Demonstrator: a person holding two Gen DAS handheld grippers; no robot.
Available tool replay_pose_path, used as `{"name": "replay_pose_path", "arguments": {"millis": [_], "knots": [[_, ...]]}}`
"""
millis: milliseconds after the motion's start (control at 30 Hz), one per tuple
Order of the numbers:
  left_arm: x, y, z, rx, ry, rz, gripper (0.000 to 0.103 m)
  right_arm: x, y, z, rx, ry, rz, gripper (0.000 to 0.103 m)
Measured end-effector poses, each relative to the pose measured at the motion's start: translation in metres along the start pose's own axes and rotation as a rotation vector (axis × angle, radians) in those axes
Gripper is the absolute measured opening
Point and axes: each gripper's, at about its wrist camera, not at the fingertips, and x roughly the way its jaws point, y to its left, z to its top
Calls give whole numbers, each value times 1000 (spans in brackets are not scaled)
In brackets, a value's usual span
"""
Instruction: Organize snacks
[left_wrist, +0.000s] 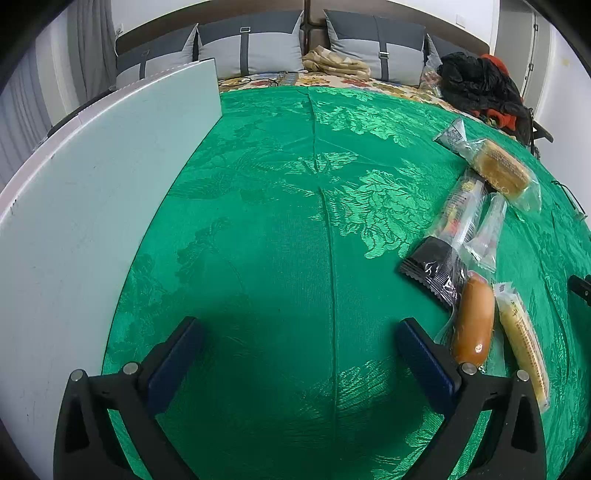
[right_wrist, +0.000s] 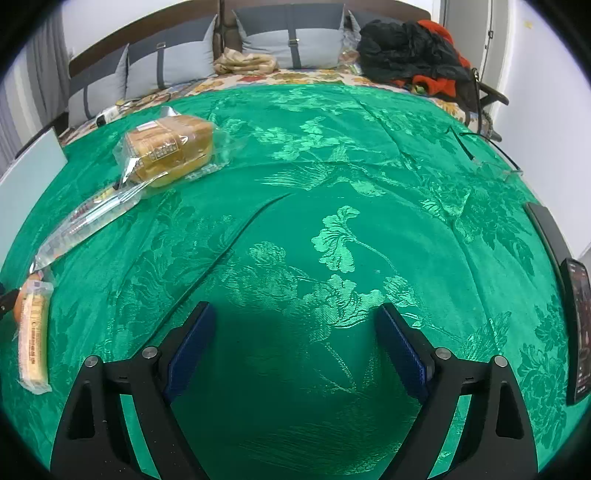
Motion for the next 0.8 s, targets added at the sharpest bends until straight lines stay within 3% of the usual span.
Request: {"name": "replay_pose_path", "arguments": {"millis": [800], "knots": [[-2, 1, -1, -2, 0, 1, 103, 0, 0, 0, 1, 0, 1, 91]]}}
